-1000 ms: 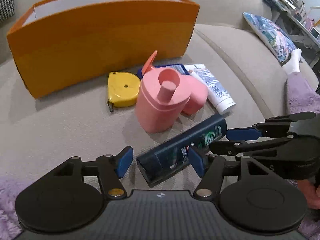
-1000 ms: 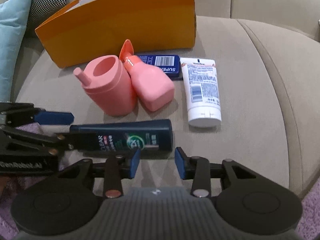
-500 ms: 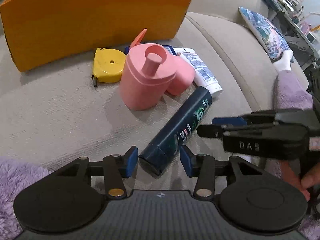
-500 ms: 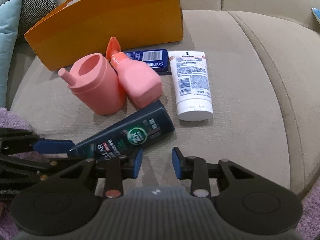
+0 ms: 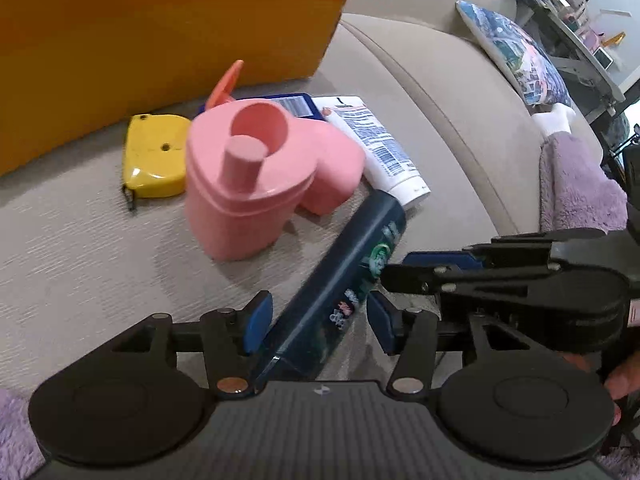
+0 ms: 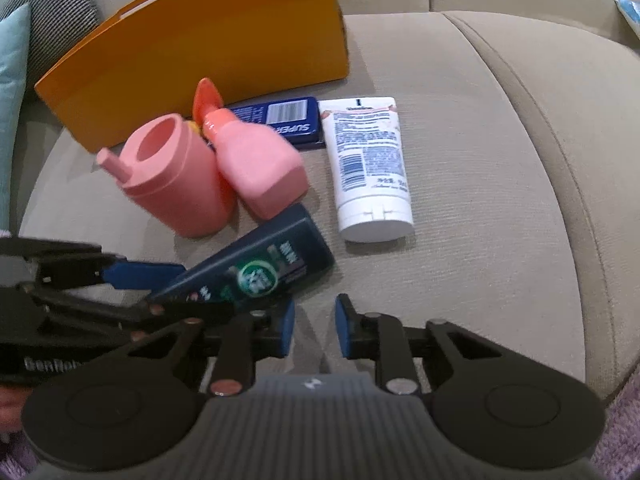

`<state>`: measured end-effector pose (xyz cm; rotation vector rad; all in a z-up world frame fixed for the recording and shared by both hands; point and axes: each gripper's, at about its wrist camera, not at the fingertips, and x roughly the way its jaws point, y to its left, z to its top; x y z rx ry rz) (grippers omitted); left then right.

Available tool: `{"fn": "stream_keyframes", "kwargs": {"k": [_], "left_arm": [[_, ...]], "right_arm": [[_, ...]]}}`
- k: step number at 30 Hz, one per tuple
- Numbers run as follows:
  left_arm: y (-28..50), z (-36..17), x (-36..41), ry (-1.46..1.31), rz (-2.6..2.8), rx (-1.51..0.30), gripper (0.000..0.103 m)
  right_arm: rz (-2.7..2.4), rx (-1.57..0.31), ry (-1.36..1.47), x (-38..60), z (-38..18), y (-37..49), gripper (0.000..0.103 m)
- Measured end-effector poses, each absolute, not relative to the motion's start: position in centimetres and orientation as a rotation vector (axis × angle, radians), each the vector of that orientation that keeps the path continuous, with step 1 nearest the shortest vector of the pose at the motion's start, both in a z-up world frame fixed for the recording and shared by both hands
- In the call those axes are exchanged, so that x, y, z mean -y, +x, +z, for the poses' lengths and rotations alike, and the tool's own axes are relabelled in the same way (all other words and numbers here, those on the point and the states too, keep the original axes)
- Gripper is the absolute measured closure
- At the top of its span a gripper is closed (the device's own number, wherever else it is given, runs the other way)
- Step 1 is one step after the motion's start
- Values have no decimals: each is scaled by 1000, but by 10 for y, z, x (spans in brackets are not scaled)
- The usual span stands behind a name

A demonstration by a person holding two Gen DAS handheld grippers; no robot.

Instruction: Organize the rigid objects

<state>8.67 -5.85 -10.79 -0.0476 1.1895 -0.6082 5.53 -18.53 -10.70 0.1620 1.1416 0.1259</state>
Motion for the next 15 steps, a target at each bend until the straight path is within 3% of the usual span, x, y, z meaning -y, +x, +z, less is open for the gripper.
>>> {"fn": "stream_keyframes", "kwargs": {"k": [3,6,15], "left_arm": [[85,-107,62,-47,-623,-1195,48],[86,-110,67,-53,-632,-1215,59],[76,-103,67,-106,-595,-1193,64]], "right_arm": [[127,-1141,207,192,-107,58,83],[139,-1139,224,193,-106,56,87],[136,-1109,177,190,-90,52,83]]}}
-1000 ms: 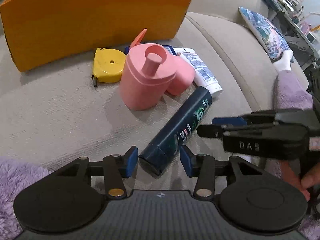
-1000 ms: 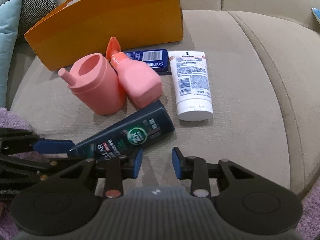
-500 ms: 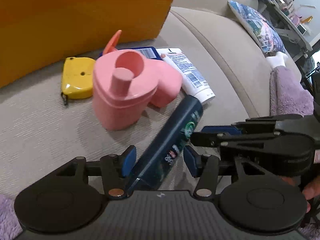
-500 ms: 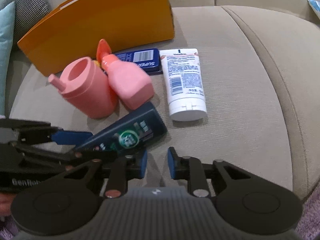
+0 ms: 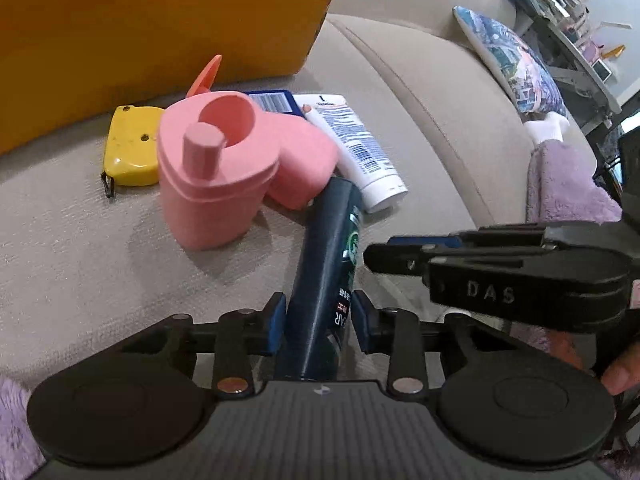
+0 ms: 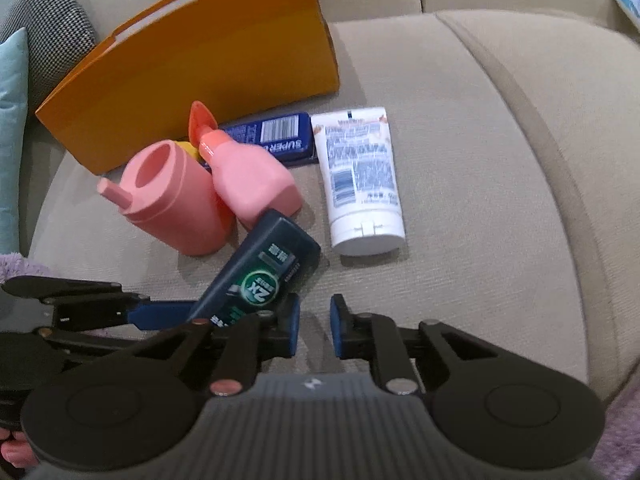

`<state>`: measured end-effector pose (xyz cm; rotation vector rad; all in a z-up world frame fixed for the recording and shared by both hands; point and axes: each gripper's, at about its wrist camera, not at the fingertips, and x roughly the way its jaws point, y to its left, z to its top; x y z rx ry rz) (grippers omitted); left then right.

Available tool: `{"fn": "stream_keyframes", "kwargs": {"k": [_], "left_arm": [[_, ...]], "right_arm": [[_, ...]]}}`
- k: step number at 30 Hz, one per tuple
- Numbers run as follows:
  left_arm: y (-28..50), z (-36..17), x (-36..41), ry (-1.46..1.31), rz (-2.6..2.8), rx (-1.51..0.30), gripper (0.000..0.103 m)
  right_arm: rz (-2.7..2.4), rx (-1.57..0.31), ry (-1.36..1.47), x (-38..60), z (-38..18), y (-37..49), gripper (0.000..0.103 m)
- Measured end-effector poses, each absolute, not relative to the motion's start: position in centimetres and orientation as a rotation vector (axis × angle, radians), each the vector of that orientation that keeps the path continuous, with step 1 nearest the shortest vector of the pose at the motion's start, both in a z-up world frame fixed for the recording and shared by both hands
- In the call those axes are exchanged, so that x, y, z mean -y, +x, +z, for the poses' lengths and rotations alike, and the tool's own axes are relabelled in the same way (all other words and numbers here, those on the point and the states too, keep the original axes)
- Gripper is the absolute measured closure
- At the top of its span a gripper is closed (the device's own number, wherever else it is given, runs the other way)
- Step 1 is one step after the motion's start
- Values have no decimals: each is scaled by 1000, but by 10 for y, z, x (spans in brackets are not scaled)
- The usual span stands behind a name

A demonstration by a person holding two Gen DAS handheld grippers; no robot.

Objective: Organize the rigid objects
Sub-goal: 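Lift the dark CLEAR bottle with the left tool while the right moves to the white Vaseline tube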

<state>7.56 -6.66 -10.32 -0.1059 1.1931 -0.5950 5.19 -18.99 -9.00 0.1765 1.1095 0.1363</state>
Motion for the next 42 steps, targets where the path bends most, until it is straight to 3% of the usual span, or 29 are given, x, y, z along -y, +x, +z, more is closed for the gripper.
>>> {"fn": "stream_keyframes", "kwargs": {"k": [7,15,25,37,40,42], "left_arm": [[78,-92,77,-144,-565,-1177,65],[92,-108,102,-71,-535,-1260,65],[99,-112,103,-110,-525,-1268,65],[87,-107,96,-99,-500,-1250,66],[86,-106,94,-115,-492,-1255,65],[87,-108,91,-142,-491,-1254,65]], "right_arm": [[72,-1071,205,221,-68,71,78],[101,-1136,279,241,-88,116,62],[173,-1156,399,254,-111,144,56],[129,-1252,323,253,-107,80,58],[158,-1278,385,257,-107,73,53],[155,-1278,467,268,-110,74,44]]}}
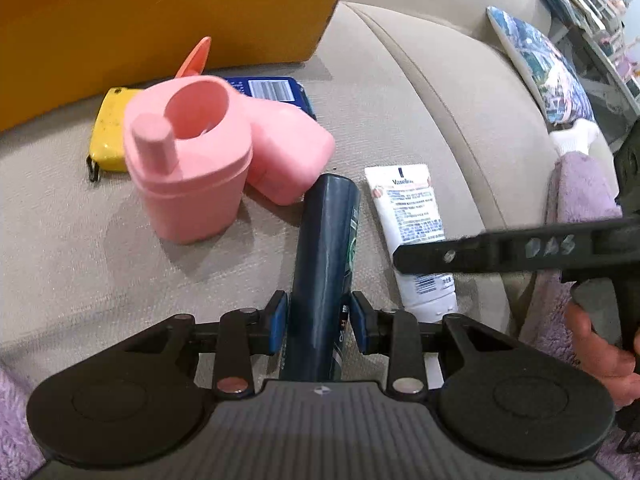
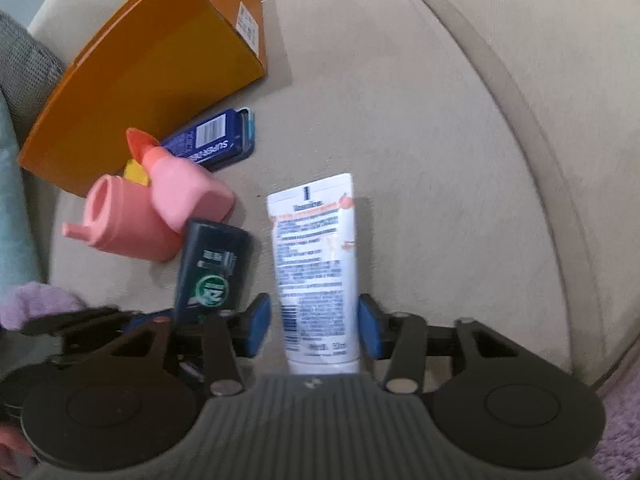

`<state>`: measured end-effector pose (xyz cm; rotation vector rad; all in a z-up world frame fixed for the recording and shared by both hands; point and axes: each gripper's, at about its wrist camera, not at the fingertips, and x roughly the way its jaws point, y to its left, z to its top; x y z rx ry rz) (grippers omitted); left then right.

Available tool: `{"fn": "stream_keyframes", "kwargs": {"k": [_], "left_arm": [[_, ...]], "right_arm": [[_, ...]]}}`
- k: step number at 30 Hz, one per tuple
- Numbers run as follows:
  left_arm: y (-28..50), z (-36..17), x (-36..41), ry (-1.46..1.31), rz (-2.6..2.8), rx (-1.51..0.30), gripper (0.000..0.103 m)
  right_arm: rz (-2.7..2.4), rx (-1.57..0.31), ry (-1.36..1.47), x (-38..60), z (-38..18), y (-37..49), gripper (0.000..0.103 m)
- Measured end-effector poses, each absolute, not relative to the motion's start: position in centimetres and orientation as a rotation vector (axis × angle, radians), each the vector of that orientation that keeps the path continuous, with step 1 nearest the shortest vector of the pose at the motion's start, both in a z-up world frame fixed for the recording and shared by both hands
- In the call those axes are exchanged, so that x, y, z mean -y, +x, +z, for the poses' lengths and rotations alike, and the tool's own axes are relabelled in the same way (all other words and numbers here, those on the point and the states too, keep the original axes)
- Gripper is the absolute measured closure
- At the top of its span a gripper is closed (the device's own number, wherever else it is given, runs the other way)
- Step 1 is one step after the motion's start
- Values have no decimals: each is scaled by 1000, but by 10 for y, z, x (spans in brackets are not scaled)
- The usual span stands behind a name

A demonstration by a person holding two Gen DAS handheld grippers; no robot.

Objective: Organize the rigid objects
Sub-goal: 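Lift the dark CLEAR bottle with the left tool while the right moves to the white Vaseline tube, then close the right tool on the white Vaseline tube and lift it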

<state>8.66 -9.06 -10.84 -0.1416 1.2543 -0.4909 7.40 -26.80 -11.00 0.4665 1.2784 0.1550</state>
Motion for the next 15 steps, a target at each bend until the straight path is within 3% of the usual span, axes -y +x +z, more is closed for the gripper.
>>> {"fn": "stream_keyframes", "kwargs": {"k": [4,7,13,14,15], "left_arm": [[86,-110,83,-172,-491,-1246,65],[87,-111,84,-172,-483,-1253,64],[86,-112,84,-176,-486,-1244,65],[86,-112,86,-178,-483,-1242,65],[86,-112,86,-176,-483,-1242,65]], "right_arm": [[112,-1287,661,295,-126,74,54],[113,-1290,729,301,-133,75,55],[130,-1244,555,274,-116,70,60],[143,-1238,519,267,-112,67,63],[155,-1232,487,261,-108,63,80]]}}
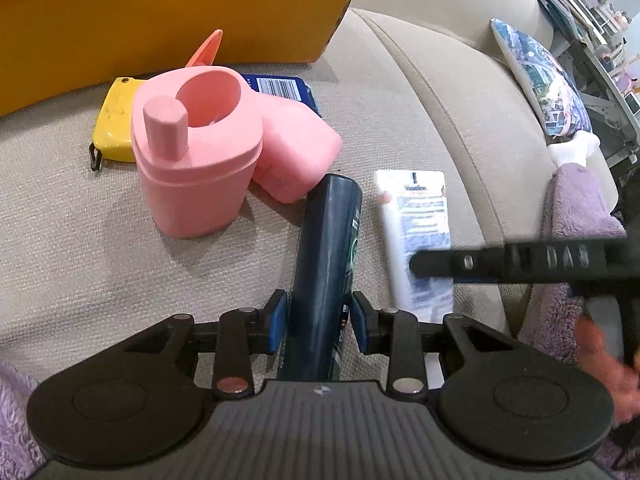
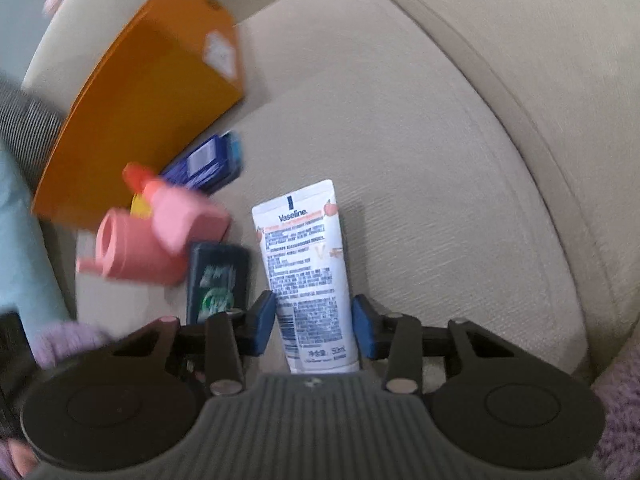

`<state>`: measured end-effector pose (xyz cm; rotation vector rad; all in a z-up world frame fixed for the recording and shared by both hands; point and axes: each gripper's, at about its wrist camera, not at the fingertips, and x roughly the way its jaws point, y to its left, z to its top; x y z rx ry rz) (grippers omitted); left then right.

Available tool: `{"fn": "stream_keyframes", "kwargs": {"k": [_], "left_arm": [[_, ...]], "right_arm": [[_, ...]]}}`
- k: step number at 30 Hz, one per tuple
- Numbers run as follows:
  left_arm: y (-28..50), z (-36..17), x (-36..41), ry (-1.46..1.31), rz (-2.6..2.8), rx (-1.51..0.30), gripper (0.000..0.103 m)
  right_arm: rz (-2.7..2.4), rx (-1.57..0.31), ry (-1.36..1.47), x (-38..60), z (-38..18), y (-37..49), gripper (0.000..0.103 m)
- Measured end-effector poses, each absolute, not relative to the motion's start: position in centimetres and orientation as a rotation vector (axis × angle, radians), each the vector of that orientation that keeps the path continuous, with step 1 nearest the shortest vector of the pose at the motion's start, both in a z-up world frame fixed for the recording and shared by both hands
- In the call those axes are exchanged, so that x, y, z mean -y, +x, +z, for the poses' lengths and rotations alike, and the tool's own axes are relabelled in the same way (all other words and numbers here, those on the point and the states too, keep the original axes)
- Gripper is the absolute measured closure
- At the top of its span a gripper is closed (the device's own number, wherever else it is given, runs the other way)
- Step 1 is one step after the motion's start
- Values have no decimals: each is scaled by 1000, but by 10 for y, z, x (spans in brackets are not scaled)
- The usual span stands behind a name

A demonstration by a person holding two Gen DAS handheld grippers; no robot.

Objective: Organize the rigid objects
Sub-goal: 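Close the right tool on the white Vaseline tube and lift it, then carry the dark bottle and Vaseline tube over the orange box with both tools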

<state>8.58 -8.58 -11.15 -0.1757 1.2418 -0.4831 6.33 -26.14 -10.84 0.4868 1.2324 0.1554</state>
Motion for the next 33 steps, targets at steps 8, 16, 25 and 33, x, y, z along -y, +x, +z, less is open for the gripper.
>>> {"fn": "stream_keyframes", "kwargs": {"k": [8,16,25,33], "left_arm": [[85,-112,84,-191,-482,-1244,65],[84,-114,78,-222,-489,-1238,64],[67,-95,61,-311,-516,-1184,67],[65,-55,33,-450,-528,-1071,67]], "right_arm": [[219,-1236,426,246,-108,57,78],[257,-1239,557,245,-123,69,77],[276,-1159,440,236,-88,49,81],[334,-1089,381,221,-53,51,82]]}}
